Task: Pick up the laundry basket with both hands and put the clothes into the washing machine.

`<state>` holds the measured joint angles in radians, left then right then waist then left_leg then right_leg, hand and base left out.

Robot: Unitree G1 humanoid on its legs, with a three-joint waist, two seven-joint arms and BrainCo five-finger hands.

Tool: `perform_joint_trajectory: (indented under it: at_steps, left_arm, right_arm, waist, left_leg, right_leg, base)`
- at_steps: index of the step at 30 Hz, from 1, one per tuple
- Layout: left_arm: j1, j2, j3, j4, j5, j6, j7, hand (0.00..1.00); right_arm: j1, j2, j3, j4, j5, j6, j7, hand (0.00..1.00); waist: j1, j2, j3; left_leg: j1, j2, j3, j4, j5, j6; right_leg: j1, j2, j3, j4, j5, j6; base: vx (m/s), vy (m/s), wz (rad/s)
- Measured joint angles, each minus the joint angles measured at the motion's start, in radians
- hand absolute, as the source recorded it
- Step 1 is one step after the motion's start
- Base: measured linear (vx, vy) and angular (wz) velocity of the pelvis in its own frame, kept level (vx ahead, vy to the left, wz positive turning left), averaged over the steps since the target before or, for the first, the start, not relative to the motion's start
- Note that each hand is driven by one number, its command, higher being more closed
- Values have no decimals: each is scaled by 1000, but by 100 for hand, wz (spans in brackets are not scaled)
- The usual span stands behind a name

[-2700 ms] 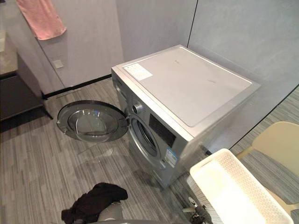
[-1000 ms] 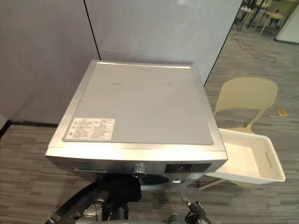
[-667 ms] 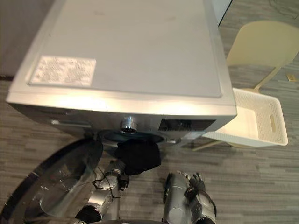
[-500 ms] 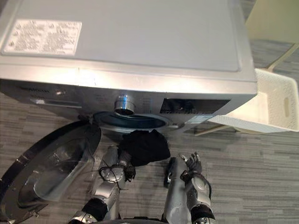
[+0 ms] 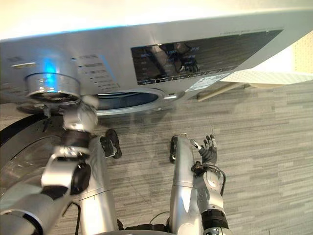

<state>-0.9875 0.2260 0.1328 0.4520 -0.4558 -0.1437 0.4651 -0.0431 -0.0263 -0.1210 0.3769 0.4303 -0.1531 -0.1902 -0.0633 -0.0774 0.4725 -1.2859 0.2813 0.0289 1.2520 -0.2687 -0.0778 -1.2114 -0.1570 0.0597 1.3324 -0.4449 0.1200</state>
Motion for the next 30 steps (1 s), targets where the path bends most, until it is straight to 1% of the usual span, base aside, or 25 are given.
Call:
perform_joint_trajectory:
  at_steps: [1, 2, 3, 4, 5, 7, 8, 9, 10, 11, 12, 13, 15, 16, 18, 20, 24, 26, 29, 30]
  left_arm:
    - [-3, 7, -17, -21, -1, -2, 8, 100]
    - [-32, 35, -54, -19, 4, 14, 23, 100]
    - [-56, 53, -73, -19, 24, 25, 25, 100]
    - [-101, 95, -117, -18, 61, 20, 19, 100]
    - [-103, 101, -136, -27, 83, 3, 15, 0]
    - [-143, 163, -257, -2, 180, 34, 15, 0]
    - [-162, 179, -285, 9, 208, 40, 14, 0]
    - [-217, 209, -338, 47, 286, 56, 11, 0]
    - [-257, 223, -366, 69, 358, 62, -5, 0]
    - [-271, 224, -375, 73, 395, 70, -14, 0]
    - [-294, 227, -399, 94, 455, 79, -38, 0]
    - [-301, 228, -414, 116, 487, 90, -59, 0]
    - [-323, 230, -426, 170, 515, 104, -76, 0]
    - [-337, 236, -427, 200, 519, 120, -92, 0]
    - [-354, 249, -431, 240, 532, 139, -112, 0]
    - [-359, 249, -431, 270, 546, 148, -148, 0]
    - [-361, 246, -418, 292, 538, 150, -182, 0]
    - [-361, 234, -378, 310, 517, 159, -184, 0]
    - [-361, 199, -323, 310, 486, 160, -181, 0]
    - [-357, 168, -281, 313, 466, 161, -177, 0]
  right_arm:
    - [13, 3, -9, -10, 8, -3, 3, 0]
    - [16, 5, -11, -11, 9, -15, 17, 0]
    - [16, 3, -10, -10, 9, -17, 23, 0]
    - [15, 3, -9, -19, 11, -24, 39, 0]
    - [16, 3, -9, -27, 13, -29, 45, 0]
    - [17, -1, -28, -42, 44, -40, 67, 0]
    - [17, -1, -30, -46, 50, -44, 70, 0]
    - [17, -1, -39, -48, 67, -57, 84, 0]
    - [18, -1, -47, -45, 75, -59, 88, 0]
    - [19, -1, -52, -38, 79, -58, 89, 0]
    - [24, -1, -66, -21, 81, -56, 89, 0]
    - [36, -1, -69, 9, 88, -52, 90, 0]
    - [56, -1, -69, 37, 92, -37, 90, 0]
    - [65, 0, -68, 43, 94, -33, 90, 0]
    - [75, 2, -65, 44, 116, -33, 92, 0]
    - [85, 2, -65, 45, 119, -32, 97, 0]
    - [86, 1, -65, 48, 119, -16, 99, 0]
    - [88, 1, -64, 50, 119, -14, 100, 0]
    - [89, 1, -56, 52, 120, -12, 100, 0]
    - [89, -2, -56, 57, 120, -12, 99, 0]
  waist:
    - [-5, 0, 0]
    - [-7, 0, 0]
    - [-5, -1, 0]
    - [-5, -1, -1]
    - [-3, -1, -1]
    - [15, -2, -1]
    - [16, -2, -1]
    - [15, -2, -1]
    - [12, -2, -1]
    - [12, -2, -1]
    - [10, -2, -1]
    - [9, -2, -1]
    - [6, -2, -1]
    - [-1, -2, -1]
    - [-11, -3, -2]
    - [-5, -4, -2]
    - [-5, -5, -3]
    - [-8, -5, -3]
    - [-8, -6, -4]
    - [-8, -6, -4]
  left_leg:
    - [-15, 1, -3, 13, -5, 1]
    - [-31, 8, -7, 36, -18, 4]
    - [-39, 15, -8, 48, -23, 7]
    - [-56, 18, -8, 65, -29, 11]
    - [-67, 20, -9, 72, -32, 9]
    - [-98, 30, -10, 96, -38, 12]
    - [-108, 32, -12, 99, -39, 12]
    - [-129, 32, -18, 105, -41, 16]
    - [-148, 32, -23, 112, -41, 17]
    - [-156, 32, -23, 113, -41, 17]
    - [-163, 32, -20, 112, -41, 17]
    - [-164, 32, -19, 112, -41, 17]
    - [-164, 33, -16, 108, -41, 17]
    - [-166, 34, -15, 107, -40, 16]
    - [-167, 37, -13, 109, -40, 16]
    - [-167, 50, -14, 111, -38, 13]
    - [-169, 50, -25, 112, -36, 11]
    - [-171, 50, -35, 108, -37, 12]
    - [-173, 46, -39, 94, -33, 6]
    - [-173, 46, -43, 89, -27, 4]
  right_leg:
    - [-11, 0, 0, 10, 1, -1]
    - [-24, 2, 1, 27, 0, -2]
    - [-32, 6, 2, 34, -1, -2]
    - [-52, 12, 9, 48, -1, -1]
    - [-64, 16, 14, 54, -1, 0]
    - [-103, 20, 23, 80, -5, -6]
    - [-112, 22, 23, 83, -6, -8]
    - [-131, 25, 22, 86, -5, -10]
    - [-149, 30, 23, 89, -4, -9]
    - [-156, 31, 25, 90, -4, -9]
    - [-162, 31, 27, 90, -4, -9]
    - [-163, 31, 27, 90, -4, -10]
    - [-165, 31, 28, 87, -4, -10]
    - [-167, 31, 29, 86, -3, -10]
    - [-171, 33, 30, 83, 7, -13]
    - [-171, 36, 26, 79, 17, -19]
    - [-164, 36, 13, 79, 18, -20]
    - [-156, 36, -1, 74, 16, -18]
    - [-153, 34, -10, 62, 17, -19]
    - [-146, 33, -19, 59, 17, -19]
  base:
    - [43, 19, 1]
    - [35, 12, -5]
    - [44, 17, -14]
    - [31, 12, -15]
    - [29, 3, -12]
    - [7, -20, -8]
    - [-20, -20, -8]
    - [-31, -2, -9]
    - [-23, 6, -8]
    - [-18, 11, -4]
    - [0, 0, 0]
    - [0, 0, 0]
    - [0, 0, 0]
    - [0, 0, 0]
    - [20, 3, -9]
    - [36, 7, -13]
    - [36, -4, -2]
    - [0, 0, 0]
    - [30, -13, 7]
    - [54, -20, 8]
